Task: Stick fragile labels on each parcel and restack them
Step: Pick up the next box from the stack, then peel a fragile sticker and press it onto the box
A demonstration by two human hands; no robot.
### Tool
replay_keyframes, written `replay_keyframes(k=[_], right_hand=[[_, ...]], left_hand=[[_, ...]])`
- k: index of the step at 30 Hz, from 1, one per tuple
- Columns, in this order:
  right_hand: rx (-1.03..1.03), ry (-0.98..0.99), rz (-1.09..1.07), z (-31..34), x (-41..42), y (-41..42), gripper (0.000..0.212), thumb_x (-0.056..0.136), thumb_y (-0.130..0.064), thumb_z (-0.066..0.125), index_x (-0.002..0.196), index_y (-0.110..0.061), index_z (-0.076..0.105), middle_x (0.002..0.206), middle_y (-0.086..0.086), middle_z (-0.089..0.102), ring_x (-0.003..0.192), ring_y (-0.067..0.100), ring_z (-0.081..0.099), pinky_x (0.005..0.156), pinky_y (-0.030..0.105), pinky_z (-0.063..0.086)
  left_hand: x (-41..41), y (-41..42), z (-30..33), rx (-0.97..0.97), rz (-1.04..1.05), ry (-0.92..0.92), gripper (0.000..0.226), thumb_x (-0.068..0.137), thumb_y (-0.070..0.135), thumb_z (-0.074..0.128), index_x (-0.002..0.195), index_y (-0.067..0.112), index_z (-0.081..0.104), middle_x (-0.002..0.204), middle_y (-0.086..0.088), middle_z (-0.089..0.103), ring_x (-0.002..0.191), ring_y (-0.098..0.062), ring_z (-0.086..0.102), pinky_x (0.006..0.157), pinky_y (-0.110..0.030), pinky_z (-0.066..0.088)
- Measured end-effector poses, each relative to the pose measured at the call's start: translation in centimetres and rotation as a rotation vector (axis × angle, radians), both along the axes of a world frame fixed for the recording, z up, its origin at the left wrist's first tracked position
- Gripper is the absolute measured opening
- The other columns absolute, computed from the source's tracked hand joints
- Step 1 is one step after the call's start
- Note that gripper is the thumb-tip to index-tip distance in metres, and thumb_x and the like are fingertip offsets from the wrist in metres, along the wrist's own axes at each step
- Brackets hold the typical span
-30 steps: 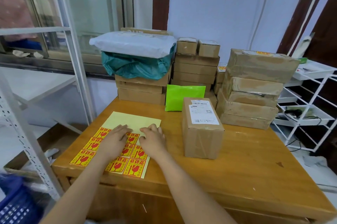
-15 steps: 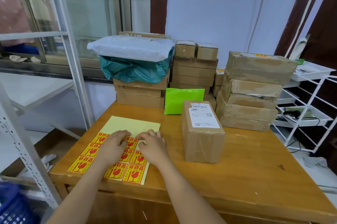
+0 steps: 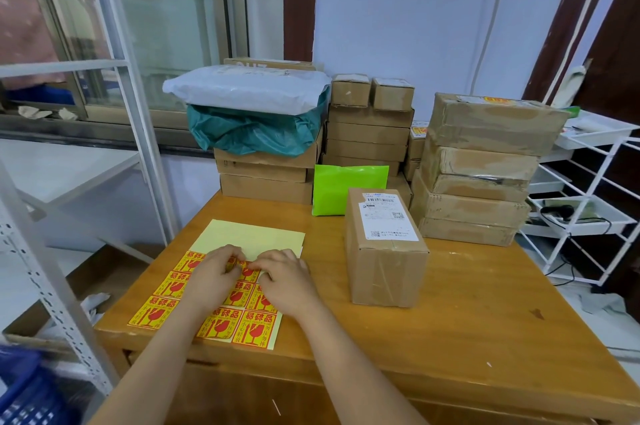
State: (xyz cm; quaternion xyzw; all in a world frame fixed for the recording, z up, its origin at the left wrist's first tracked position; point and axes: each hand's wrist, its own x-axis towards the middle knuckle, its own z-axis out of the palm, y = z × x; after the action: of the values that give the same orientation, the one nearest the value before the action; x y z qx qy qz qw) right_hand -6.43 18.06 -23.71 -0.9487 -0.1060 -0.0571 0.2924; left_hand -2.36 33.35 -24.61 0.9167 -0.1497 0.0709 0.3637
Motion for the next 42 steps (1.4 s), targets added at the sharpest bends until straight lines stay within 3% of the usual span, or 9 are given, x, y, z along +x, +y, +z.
replay_keyframes(k=[5, 13, 17, 25, 42], right_hand=[[-0.063, -0.018, 0.016, 0.06, 0.01, 0.1, 0.042, 0.096, -0.018, 0.036, 0.135, -0.021, 0.051, 0.139, -0.006, 0.048, 0.129, 0.015, 0.032, 0.105, 0.037, 0.023], [-0.035, -0.028, 0.026, 0.15, -0.09, 0.09, 0.043, 0.096, -0.015, 0.037, 0.137, -0.018, 0.049, 0.14, -0.004, 0.047, 0.131, 0.015, 0.034, 0.107, 0.036, 0.024], [0.039, -0.003, 0.019, 0.04, 0.05, -0.03, 0.043, 0.095, -0.013, 0.037, 0.135, -0.019, 0.051, 0.139, -0.005, 0.048, 0.13, 0.014, 0.036, 0.105, 0.034, 0.025], [0.11, 0.02, 0.014, -0.01, 0.15, -0.18, 0.043, 0.095, -0.011, 0.037, 0.134, -0.021, 0.052, 0.139, -0.007, 0.049, 0.13, 0.011, 0.034, 0.105, 0.033, 0.025], [0.156, 0.043, 0.002, 0.13, 0.04, -0.23, 0.045, 0.095, -0.009, 0.034, 0.135, -0.021, 0.051, 0.141, -0.006, 0.047, 0.131, 0.012, 0.03, 0.108, 0.034, 0.023]], left_hand=[[-0.04, -0.1, 0.16, 0.003, 0.004, -0.006, 0.02, 0.094, 0.009, 0.052, 0.111, 0.018, 0.059, 0.117, -0.001, 0.06, 0.114, -0.019, 0.051, 0.091, -0.03, 0.039], [-0.16, -0.19, 0.28, 0.016, 0.014, 0.054, 0.042, 0.096, 0.017, 0.051, 0.137, 0.019, 0.047, 0.14, -0.004, 0.05, 0.129, -0.022, 0.043, 0.105, -0.037, 0.036], [-0.19, -0.29, 0.27, -0.013, 0.028, 0.083, 0.04, 0.099, 0.023, 0.046, 0.138, 0.018, 0.046, 0.142, -0.004, 0.047, 0.131, -0.022, 0.041, 0.106, -0.039, 0.034], [-0.07, -0.17, 0.19, -0.073, 0.031, 0.124, 0.04, 0.101, 0.016, 0.032, 0.138, 0.02, 0.046, 0.145, -0.004, 0.044, 0.133, -0.021, 0.037, 0.109, -0.039, 0.029], [-0.36, -0.19, 0.7, -0.008, 0.018, 0.133, 0.052, 0.09, 0.014, 0.055, 0.14, 0.02, 0.043, 0.14, -0.007, 0.049, 0.127, -0.024, 0.044, 0.102, -0.044, 0.041]])
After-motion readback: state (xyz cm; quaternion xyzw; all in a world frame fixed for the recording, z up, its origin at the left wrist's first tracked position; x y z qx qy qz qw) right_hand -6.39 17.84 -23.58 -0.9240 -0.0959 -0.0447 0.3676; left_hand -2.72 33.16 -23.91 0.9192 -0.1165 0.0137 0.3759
